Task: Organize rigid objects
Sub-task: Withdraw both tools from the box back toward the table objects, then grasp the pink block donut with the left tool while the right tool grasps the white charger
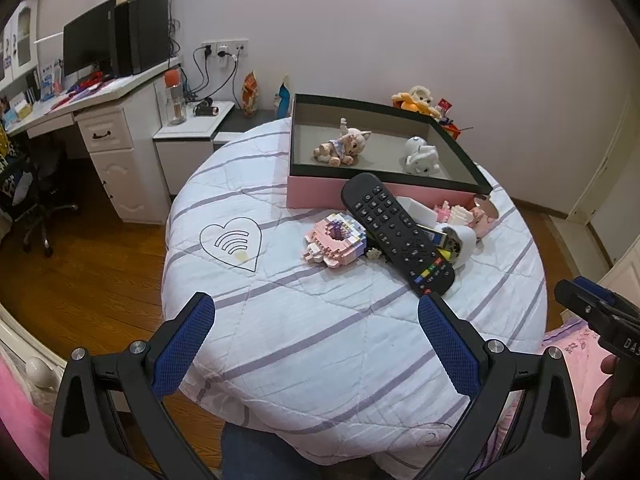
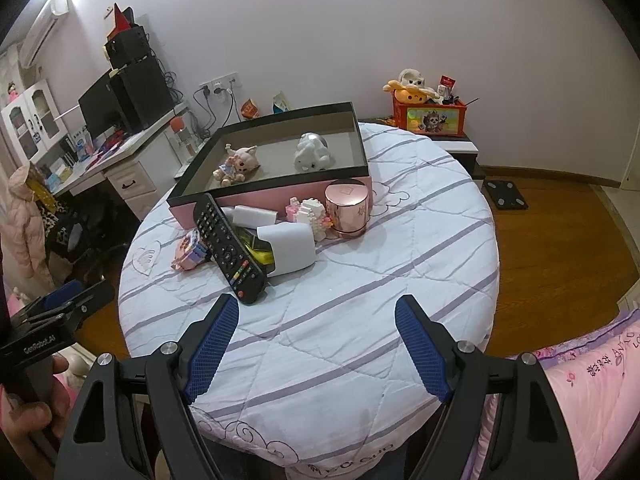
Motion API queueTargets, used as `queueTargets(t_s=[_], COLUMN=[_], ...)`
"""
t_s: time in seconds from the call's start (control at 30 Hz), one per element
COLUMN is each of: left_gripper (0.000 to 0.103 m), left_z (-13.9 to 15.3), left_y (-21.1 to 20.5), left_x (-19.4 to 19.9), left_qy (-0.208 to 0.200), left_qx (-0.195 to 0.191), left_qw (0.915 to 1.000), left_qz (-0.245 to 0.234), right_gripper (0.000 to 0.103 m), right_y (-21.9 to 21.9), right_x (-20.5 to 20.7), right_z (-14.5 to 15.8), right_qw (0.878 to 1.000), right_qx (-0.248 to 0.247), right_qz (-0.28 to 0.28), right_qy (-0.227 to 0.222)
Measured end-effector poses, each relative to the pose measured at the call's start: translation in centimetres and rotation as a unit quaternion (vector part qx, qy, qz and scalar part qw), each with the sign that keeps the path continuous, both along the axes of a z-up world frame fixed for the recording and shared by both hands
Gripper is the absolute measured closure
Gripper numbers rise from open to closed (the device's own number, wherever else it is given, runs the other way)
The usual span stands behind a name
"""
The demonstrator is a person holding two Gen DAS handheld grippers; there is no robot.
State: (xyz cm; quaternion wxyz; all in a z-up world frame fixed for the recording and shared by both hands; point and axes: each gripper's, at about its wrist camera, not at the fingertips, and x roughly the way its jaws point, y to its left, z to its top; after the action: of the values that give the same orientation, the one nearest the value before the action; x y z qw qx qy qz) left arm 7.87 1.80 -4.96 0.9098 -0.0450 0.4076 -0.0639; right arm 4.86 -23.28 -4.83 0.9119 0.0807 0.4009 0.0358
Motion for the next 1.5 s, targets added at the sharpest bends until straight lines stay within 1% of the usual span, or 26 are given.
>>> queueTargets(t_s=[0.1, 0.27, 0.6, 0.73, 0.87, 1.07, 1.13, 1.17, 1.2, 1.23, 1.27, 1.3, 1.33, 1.37, 1.4, 1.47, 1.5], left_gripper=[0.0, 0.0, 0.0, 0.0, 0.0, 0.0, 0.002, 0.004, 0.011, 0.018, 0.03, 0.038, 0.039, 0.039, 0.039, 0.037, 0.029], left_z=[-0.7, -2.6, -6.8, -7.8, -8.1, -8.4, -8.4, -8.3, -8.2, -8.1, -8.0, -7.9, -7.8, -7.8, -7.8, -7.8, -7.8], left_y=[0.1, 0.0, -1.8, -2.2, -2.7, -2.1, -2.1, -2.2, -2.2, -2.2, -2.1, -2.1, -2.1, -2.2, -2.4, -2.6, -2.7], left_x=[1.2, 4.3, 10.2, 11.7, 12.7, 13.1, 13.0, 13.0, 12.9, 12.8, 12.7, 12.7, 12.8, 12.7, 12.7, 12.7, 12.9], left_qy=[0.01, 0.03, 0.06, 0.064, 0.058, 0.052, 0.049, 0.048, 0.047, 0.044, 0.044, 0.046, 0.049, 0.048, 0.046, 0.044, 0.044], left_qx=[0.001, 0.011, 0.04, 0.038, 0.036, 0.006, 0.003, 0.001, -0.002, -0.007, -0.014, -0.025, -0.032, -0.029, -0.023, -0.018, -0.015], left_qw=[1.0, 0.9995, 0.9964, 0.9949, 0.9936, 0.9926, 0.9925, 0.9923, 0.9921, 0.992, 0.9916, 0.9907, 0.9898, 0.9899, 0.9899, 0.9899, 0.9901], left_qz=[0.001, 0.002, -0.045, -0.069, -0.09, -0.109, -0.112, -0.114, -0.116, -0.118, -0.121, -0.126, -0.13, -0.13, -0.132, -0.134, -0.132], right_gripper=[0.021, 0.021, 0.021, 0.021, 0.021, 0.021, 0.021, 0.021, 0.022, 0.028, 0.032, 0.038, 0.044, 0.048, 0.055, 0.055, 0.055], right_y=[0.1, 0.6, 1.3, 1.4, 1.6, 1.7, 1.6, 1.5, 1.5, 1.4, 1.3, 1.3, 1.2, 1.2, 1.2, 1.0, 1.1], right_x=[0.8, 2.6, 6.9, 8.4, 9.4, 10.9, 11.1, 11.2, 11.3, 11.2, 11.3, 11.3, 11.2, 11.2, 11.1, 11.3, 11.4], right_z=[-0.4, -1.2, -3.9, -4.8, -5.7, -6.9, -7.1, -7.2, -7.2, -7.3, -7.3, -7.3, -7.1, -7.0, -7.0, -7.2, -7.3], right_qw=[1.0, 1.0, 0.998, 0.998, 0.997, 0.996, 0.996, 0.996, 0.996, 0.995, 0.995, 0.995, 0.994, 0.995, 0.995, 0.994, 0.994], right_qx=[-0.001, -0.003, -0.003, 0.005, 0.011, 0.024, 0.036, 0.039, 0.045, 0.054, 0.061, 0.066, 0.07, 0.071, 0.068, 0.073, 0.071], right_qz=[0.002, 0.009, 0.018, 0.023, 0.032, 0.039, 0.043, 0.043, 0.045, 0.049, 0.052, 0.053, 0.054, 0.053, 0.052, 0.053, 0.052], right_qy=[0.007, 0.019, 0.052, 0.062, 0.069, 0.071, 0.068, 0.066, 0.064, 0.063, 0.062, 0.06, 0.058, 0.055, 0.055, 0.059, 0.06])
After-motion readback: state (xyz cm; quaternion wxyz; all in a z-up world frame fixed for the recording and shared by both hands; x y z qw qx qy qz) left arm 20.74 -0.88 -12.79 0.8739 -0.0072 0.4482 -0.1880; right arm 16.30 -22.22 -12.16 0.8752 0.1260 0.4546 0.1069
